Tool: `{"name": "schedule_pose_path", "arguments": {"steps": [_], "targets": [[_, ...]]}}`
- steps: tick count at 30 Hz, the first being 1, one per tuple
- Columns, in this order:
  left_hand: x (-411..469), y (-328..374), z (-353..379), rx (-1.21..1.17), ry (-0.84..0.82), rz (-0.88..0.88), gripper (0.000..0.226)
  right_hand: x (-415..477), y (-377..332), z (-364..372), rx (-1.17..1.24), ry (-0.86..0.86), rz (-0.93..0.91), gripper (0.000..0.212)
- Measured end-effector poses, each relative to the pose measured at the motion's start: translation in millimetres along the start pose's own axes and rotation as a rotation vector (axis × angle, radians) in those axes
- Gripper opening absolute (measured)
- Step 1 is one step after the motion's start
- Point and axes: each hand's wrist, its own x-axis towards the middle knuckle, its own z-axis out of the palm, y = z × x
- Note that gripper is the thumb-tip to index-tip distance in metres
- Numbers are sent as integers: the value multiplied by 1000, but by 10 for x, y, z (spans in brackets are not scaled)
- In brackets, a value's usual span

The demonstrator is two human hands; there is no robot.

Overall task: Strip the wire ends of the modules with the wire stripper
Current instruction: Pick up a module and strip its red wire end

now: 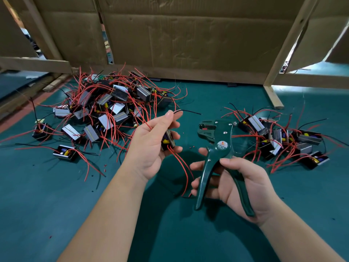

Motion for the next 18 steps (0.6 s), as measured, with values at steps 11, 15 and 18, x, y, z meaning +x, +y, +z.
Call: {"name": "schedule_pose_path", "arguments": {"steps": [11, 15, 18], "targets": [[-26, -4, 37, 77, 9, 58, 28, -58, 30, 58, 102, -229, -26, 66], [-25, -10, 43, 85, 56, 77, 28, -72, 28, 75, 71, -223, -80, 57], [-23, -13, 37, 99, 53, 83, 29, -69, 25, 78, 50, -163, -95, 57]]}}
